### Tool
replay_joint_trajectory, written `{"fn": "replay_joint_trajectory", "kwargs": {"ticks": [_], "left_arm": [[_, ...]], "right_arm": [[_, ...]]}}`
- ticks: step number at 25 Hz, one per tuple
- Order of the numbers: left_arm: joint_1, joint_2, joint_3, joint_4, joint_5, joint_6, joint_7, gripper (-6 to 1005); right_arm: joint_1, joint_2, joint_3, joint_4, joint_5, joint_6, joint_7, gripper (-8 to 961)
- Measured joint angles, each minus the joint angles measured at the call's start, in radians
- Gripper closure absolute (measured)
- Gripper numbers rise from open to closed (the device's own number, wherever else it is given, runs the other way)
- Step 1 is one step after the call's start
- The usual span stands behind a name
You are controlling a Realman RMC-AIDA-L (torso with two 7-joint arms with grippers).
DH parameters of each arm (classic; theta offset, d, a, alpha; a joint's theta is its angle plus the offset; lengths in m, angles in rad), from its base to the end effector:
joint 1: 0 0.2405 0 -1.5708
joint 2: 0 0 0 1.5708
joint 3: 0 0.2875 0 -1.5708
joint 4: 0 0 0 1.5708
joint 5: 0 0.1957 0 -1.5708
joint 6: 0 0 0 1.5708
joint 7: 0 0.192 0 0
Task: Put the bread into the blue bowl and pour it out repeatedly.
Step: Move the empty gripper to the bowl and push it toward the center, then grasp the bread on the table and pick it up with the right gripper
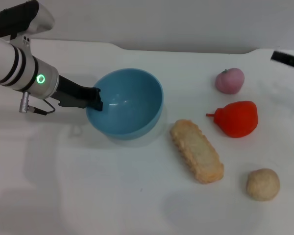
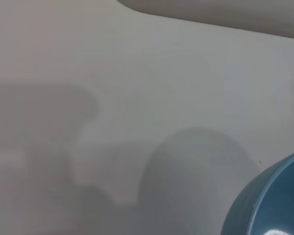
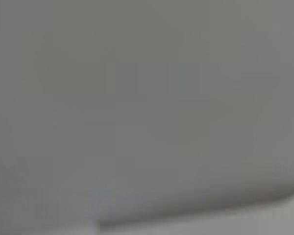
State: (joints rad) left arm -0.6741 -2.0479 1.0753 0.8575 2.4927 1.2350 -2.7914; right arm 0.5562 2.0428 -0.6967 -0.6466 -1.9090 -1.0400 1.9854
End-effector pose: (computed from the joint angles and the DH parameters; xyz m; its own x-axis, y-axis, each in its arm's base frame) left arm -0.2875 0.4105 -0.0623 0.2547 0.9387 0.2324 0.9235 -0.1647 -0.3466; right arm 0.3117 0.4350 -0.0102 0.3278 -0.6164 -0.7160 -0.9396 -0.2916 -0.1792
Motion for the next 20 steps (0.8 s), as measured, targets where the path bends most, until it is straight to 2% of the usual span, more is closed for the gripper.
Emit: {"fn": "replay_joint_trajectory", "kwargs": {"ticks": [4, 6, 8, 11, 14, 20], "left_arm": [[0.006, 0.000, -0.004, 0.000, 0.013, -0.012, -0.006, 1001], [0.011, 0.000, -0.006, 0.000, 0.022, -0.020, -0.017, 1001], [0.013, 0.000, -0.007, 0.000, 0.024, -0.026, -0.021, 1000], [0.014, -0.001, -0.012, 0.000, 0.021, -0.028, -0.022, 1000], [0.015, -0.005, -0.027, 0.001, 0.019, -0.028, -0.023, 1000], [0.017, -0.006, -0.035, 0.002, -0.010, -0.044, -0.026, 1001]], "right_arm": [[0.089, -0.038, 0.007, -0.046, -0.253, -0.144, 0.239, 272], [0.135, -0.052, 0.004, -0.047, -0.328, -0.213, 0.288, 272], [0.177, -0.056, -0.003, -0.050, -0.386, -0.277, 0.307, 273], [0.227, -0.057, -0.026, -0.059, -0.446, -0.363, 0.320, 273], [0.263, -0.056, -0.119, -0.064, -0.479, -0.426, 0.337, 273], [0.292, -0.031, -0.297, -0.062, -0.527, -0.467, 0.389, 275]]}}
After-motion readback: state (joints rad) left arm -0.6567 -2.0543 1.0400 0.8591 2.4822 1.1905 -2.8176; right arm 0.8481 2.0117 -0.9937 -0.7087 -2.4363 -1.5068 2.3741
